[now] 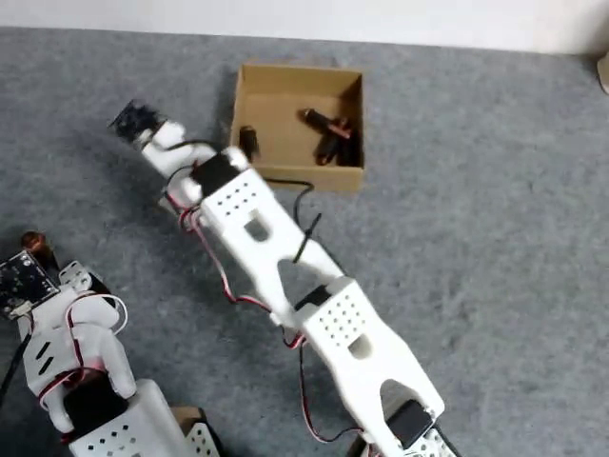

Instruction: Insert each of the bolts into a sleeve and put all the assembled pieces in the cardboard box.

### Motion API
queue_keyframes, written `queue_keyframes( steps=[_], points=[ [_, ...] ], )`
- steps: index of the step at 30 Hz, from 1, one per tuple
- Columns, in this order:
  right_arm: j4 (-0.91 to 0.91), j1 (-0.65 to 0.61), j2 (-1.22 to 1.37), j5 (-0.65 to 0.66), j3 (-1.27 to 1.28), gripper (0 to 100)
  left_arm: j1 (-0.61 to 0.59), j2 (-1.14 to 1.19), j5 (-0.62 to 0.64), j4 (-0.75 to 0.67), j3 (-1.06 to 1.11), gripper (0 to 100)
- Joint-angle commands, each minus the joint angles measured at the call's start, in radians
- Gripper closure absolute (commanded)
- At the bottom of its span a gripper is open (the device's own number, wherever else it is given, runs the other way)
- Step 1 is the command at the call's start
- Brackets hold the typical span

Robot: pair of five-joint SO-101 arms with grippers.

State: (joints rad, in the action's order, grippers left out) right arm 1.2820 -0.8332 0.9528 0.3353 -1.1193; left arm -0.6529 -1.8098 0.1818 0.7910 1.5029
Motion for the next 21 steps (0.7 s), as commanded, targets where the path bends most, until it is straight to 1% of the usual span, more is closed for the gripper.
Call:
queue_keyframes(
  steps=[1,5,11,15,17,21],
  points=[
    [0.030,0.025,-0.041,0.009,-0.044,74.5,0.015,-0.016,0.003,-0.032,-0.035,99],
    [0.031,0.081,0.021,0.009,-0.051,74.5,0.019,-0.015,0.003,-0.034,-0.021,99],
    [0.022,0.077,0.048,0.008,-0.048,74.5,0.019,-0.015,0.003,-0.035,-0.012,99],
    [0.005,0.104,0.048,0.008,-0.045,74.5,0.019,-0.015,0.003,-0.035,-0.012,99],
    [-0.018,0.108,0.051,-0.014,-0.041,74.5,0.019,-0.015,0.003,-0.035,-0.012,99],
    [-0.025,0.105,0.111,-0.018,-0.015,74.5,0.019,-0.016,0.003,-0.035,-0.013,99]
  ],
)
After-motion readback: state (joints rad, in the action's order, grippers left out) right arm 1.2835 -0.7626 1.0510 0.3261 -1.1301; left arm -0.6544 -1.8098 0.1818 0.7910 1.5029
